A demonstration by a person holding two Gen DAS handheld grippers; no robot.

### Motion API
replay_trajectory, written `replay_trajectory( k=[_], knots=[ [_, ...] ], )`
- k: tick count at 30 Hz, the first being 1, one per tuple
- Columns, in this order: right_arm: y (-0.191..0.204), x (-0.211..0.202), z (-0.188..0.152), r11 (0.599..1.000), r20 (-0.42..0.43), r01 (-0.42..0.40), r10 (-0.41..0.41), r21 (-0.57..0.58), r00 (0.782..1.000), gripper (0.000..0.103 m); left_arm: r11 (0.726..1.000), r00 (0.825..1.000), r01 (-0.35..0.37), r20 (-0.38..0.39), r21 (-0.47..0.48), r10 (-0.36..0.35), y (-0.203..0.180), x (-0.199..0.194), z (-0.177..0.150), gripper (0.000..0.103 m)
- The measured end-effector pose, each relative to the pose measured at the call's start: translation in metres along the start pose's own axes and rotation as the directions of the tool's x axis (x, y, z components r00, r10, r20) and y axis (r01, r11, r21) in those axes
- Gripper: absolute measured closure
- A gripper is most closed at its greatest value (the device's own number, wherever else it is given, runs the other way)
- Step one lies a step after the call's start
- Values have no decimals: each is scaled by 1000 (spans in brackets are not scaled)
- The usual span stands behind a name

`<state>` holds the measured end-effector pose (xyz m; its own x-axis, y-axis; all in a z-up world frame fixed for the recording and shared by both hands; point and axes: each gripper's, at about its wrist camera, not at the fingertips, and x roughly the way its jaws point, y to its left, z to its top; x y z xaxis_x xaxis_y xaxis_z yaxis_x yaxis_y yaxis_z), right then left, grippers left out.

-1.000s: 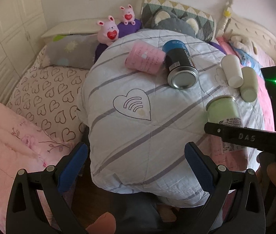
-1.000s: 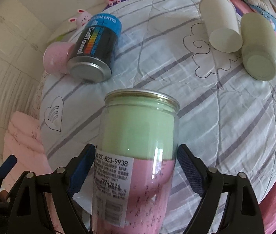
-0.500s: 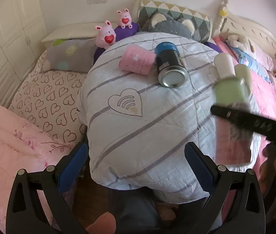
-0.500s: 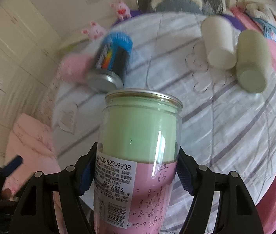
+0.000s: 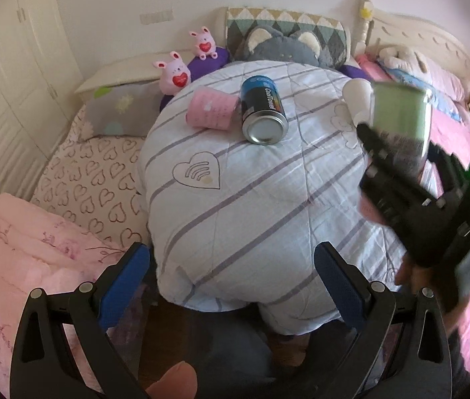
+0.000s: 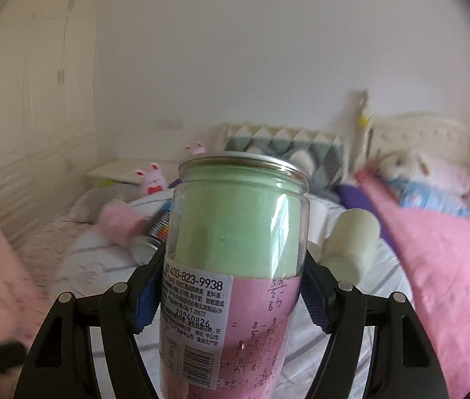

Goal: Flip cup upright
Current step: 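Lift the jar with the right tool and rotate it green lid up, then lower the jar upright onto the quilt and open the right tool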

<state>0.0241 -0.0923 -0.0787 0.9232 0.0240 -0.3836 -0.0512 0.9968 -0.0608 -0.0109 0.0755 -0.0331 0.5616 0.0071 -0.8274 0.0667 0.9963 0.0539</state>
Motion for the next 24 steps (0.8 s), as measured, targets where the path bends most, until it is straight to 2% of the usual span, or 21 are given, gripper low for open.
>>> replay_trajectory(
  k=[2,6,8,17,19,24],
  knots=[
    [5,-1,-14,1000,22,23,-23,-14,999,31,1000,1000,-22,-1,4,22,-1,-3,-3,2],
    [8,0,-38,999,13,33,-33,-6,999,31,999,999,-42,-8,4,42,-3,-7,-9,2],
    [9,-13,-43,999,38,42,-41,-13,998,31,999,999,-51,-10,9,51,-5,-8,-10,2],
    [8,-40,-46,998,40,27,-25,-50,999,30,999,999,-49,2,17,49,-16,-18,-19,2],
    [9,-42,-48,997,34,21,-18,-76,999,22,999,999,-46,3,15,46,-18,-21,-21,2],
    [14,-49,-53,992,15,-3,5,-128,1000,22,999,999,-40,10,4,40,-20,-24,-25,2]
  ],
)
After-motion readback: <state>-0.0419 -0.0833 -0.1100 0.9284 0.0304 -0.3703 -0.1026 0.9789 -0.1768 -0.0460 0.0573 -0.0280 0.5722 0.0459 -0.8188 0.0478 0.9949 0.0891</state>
